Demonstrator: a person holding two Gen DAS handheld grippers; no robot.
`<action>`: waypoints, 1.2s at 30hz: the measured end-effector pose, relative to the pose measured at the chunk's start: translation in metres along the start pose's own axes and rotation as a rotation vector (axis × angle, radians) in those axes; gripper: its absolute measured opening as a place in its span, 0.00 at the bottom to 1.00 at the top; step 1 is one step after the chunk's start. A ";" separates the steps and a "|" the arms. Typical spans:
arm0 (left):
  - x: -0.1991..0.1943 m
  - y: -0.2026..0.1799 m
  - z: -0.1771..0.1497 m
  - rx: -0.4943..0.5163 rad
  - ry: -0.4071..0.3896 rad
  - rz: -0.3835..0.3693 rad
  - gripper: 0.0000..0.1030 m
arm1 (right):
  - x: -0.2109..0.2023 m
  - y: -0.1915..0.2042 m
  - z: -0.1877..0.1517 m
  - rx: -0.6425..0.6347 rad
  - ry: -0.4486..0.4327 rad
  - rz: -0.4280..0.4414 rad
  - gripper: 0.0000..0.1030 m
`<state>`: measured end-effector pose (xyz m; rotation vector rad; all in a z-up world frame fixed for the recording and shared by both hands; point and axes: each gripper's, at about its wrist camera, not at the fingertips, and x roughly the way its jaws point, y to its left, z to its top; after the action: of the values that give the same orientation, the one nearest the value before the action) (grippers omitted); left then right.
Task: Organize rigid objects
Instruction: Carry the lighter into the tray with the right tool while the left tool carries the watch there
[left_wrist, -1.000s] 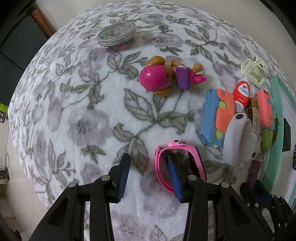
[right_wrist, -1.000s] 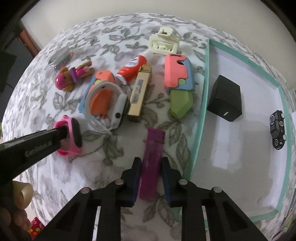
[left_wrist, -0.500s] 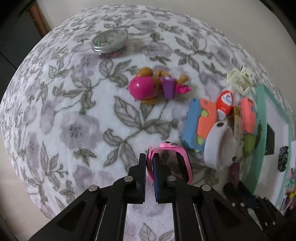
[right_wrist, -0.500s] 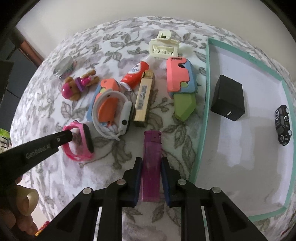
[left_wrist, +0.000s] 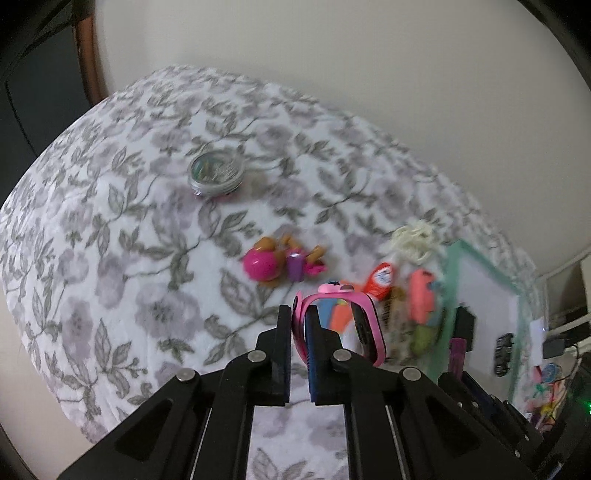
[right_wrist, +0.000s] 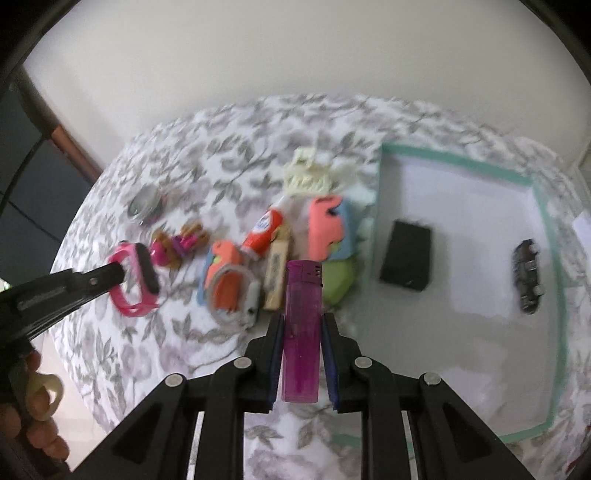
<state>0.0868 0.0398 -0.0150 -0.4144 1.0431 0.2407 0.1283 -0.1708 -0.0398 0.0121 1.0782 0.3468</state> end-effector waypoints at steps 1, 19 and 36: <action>-0.001 -0.004 0.000 0.008 -0.003 -0.010 0.07 | -0.001 -0.004 0.002 0.010 -0.006 -0.007 0.21; 0.020 -0.126 -0.063 0.327 0.102 -0.208 0.07 | -0.013 -0.115 -0.006 0.205 -0.012 -0.183 0.21; 0.066 -0.166 -0.108 0.482 0.204 -0.174 0.07 | -0.001 -0.167 -0.029 0.300 0.071 -0.278 0.21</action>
<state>0.0979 -0.1568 -0.0835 -0.0907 1.2149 -0.2134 0.1480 -0.3342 -0.0829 0.1174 1.1771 -0.0669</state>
